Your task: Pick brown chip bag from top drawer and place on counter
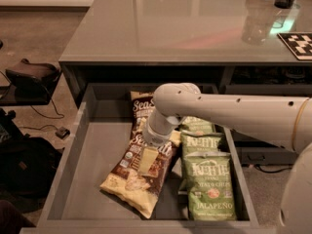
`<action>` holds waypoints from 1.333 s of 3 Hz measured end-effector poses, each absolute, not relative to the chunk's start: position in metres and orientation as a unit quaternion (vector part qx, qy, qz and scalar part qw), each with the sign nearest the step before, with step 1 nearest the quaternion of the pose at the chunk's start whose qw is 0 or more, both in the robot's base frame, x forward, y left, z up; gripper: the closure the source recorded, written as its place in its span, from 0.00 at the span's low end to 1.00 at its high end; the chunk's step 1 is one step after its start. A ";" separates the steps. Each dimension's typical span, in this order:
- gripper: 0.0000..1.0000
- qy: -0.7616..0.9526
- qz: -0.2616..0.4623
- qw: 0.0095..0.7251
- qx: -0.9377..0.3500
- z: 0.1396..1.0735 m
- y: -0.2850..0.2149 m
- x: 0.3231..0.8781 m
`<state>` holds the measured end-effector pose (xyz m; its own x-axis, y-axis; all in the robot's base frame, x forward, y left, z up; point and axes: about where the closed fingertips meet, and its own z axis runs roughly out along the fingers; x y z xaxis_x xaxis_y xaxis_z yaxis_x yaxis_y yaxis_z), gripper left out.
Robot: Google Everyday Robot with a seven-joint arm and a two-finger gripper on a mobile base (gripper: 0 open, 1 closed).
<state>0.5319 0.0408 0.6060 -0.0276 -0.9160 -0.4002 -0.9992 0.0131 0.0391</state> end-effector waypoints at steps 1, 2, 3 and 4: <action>0.42 0.699 0.157 0.132 -0.685 0.606 0.041 0.532; 0.65 0.699 0.157 0.132 -0.685 0.606 0.041 0.532; 0.89 0.699 0.157 0.132 -0.685 0.606 0.041 0.532; 1.00 0.699 0.157 0.132 -0.685 0.612 0.041 0.532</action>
Offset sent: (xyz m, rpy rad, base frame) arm 0.0000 0.0000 0.0000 0.0000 0.0000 0.0000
